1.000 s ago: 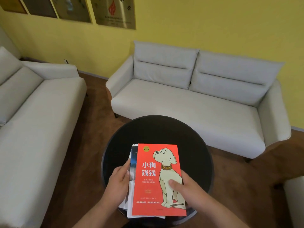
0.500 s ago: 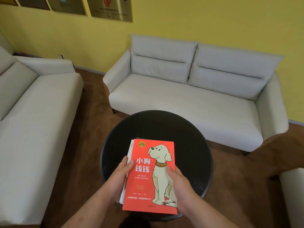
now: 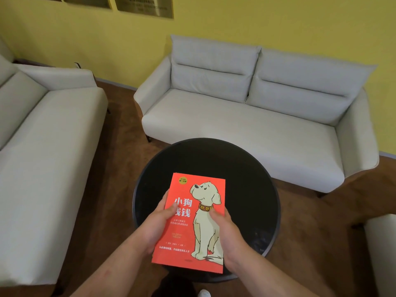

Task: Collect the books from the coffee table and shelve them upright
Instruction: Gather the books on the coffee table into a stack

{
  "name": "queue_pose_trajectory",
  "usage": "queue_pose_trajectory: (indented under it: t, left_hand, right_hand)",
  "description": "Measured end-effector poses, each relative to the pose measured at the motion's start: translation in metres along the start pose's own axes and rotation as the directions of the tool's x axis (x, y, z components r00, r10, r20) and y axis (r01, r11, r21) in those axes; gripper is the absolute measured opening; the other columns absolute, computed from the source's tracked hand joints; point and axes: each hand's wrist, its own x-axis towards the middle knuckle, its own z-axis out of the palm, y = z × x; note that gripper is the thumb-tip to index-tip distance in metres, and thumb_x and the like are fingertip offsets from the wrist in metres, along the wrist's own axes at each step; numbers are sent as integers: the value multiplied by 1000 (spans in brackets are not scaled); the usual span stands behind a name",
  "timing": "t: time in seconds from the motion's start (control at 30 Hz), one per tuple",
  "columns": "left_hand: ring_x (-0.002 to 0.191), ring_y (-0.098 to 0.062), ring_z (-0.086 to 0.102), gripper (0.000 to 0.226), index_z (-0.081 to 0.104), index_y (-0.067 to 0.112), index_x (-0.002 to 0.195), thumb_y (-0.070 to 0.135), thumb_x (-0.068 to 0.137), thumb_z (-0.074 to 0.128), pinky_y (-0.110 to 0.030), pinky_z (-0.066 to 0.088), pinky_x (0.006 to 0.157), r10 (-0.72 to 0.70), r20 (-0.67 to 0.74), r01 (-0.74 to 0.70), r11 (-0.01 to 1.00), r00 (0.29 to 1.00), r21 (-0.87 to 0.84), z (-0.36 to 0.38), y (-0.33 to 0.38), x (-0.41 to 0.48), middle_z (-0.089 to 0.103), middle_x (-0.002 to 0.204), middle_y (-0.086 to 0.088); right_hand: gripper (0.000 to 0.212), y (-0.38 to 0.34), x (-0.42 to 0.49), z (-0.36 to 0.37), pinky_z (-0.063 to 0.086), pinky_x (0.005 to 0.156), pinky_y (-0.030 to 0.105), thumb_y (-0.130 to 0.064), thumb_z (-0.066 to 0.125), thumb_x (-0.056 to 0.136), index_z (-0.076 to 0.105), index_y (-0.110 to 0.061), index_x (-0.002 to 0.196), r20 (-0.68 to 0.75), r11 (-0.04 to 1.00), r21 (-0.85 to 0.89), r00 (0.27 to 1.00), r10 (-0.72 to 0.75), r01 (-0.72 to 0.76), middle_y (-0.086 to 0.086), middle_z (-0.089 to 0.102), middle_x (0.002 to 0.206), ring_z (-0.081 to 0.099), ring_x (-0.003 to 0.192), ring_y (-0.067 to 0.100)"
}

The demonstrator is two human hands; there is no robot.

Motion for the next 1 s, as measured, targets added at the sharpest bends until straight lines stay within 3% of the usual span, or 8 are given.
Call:
queue_pose_trajectory:
  t: [0.17, 0.33, 0.6, 0.67, 0.77, 0.87, 0.93, 1.0]
  left_hand:
    - [99, -30, 74, 40, 36, 51, 132, 35, 99, 53, -46, 60, 80, -13, 22, 13, 1000, 1000, -8, -2, 3, 0, 72, 116, -10]
    - [99, -31, 74, 71, 44, 27, 139, 46, 77, 72, -51, 58, 90, -71, -25, 72, 997, 997, 31, -6, -3, -2, 73, 115, -11]
    - [94, -24, 76, 47, 60, 21, 120, 53, 86, 58, -50, 55, 97, -98, 3, 96, 979, 995, 183, -6, -3, -5, 78, 103, -4]
    - [95, -21, 76, 41, 58, 24, 122, 50, 90, 58, -49, 54, 98, -109, 28, 101, 975, 994, 196, -3, -4, -3, 78, 104, -1]
    - [99, -16, 75, 49, 54, 30, 130, 53, 87, 62, -46, 54, 98, -116, 110, 88, 969, 987, 233, 3, -6, 0, 76, 111, 5]
    - [98, -16, 75, 53, 53, 28, 132, 48, 85, 67, -42, 58, 91, -111, 135, 88, 982, 985, 166, 8, -10, 7, 77, 110, 5]
    - [92, -18, 77, 51, 50, 27, 132, 43, 88, 68, -42, 60, 84, -129, 83, 122, 989, 988, 89, 9, -13, 9, 78, 107, 2]
    - [89, -20, 77, 54, 49, 28, 133, 45, 86, 70, -44, 61, 83, -153, 51, 151, 988, 987, 40, 7, -17, 10, 77, 107, 0]
  right_hand:
    - [36, 5, 0, -1, 62, 82, 52, -31, 58, 101, 49, -31, 136, -17, 999, 29, 1000, 15, -14, 13, 77, 111, 76, 99, 36]
    - [69, 13, 0, -21, 54, 101, 52, -48, 68, 88, 41, -23, 146, 26, 989, -150, 999, 22, -17, 7, 76, 119, 74, 108, 29]
    - [67, 8, -4, -22, 50, 106, 55, -46, 71, 87, 48, -18, 142, 62, 992, -110, 996, 64, -57, 15, 71, 128, 69, 117, 36]
    - [74, 3, -4, -24, 55, 98, 57, -44, 77, 83, 47, -14, 144, 55, 993, -11, 992, 117, -116, 21, 69, 128, 68, 115, 42]
    - [65, -8, -14, -32, 63, 61, 48, -34, 75, 81, 55, -6, 136, 107, 965, 158, 975, 192, -208, 25, 76, 107, 77, 84, 42]
    - [98, -19, -21, -33, 63, 61, 51, -25, 103, 41, 61, -2, 126, 141, 945, 219, 966, 217, -245, 28, 73, 112, 76, 85, 46]
    - [89, -17, -21, -34, 63, 66, 50, -31, 97, 55, 59, -4, 130, 126, 954, 153, 963, 239, -257, 27, 72, 117, 76, 91, 44]
    - [65, -16, -20, -31, 62, 71, 50, -35, 72, 79, 56, -6, 135, 73, 957, 132, 965, 250, -258, 25, 73, 119, 76, 94, 41]
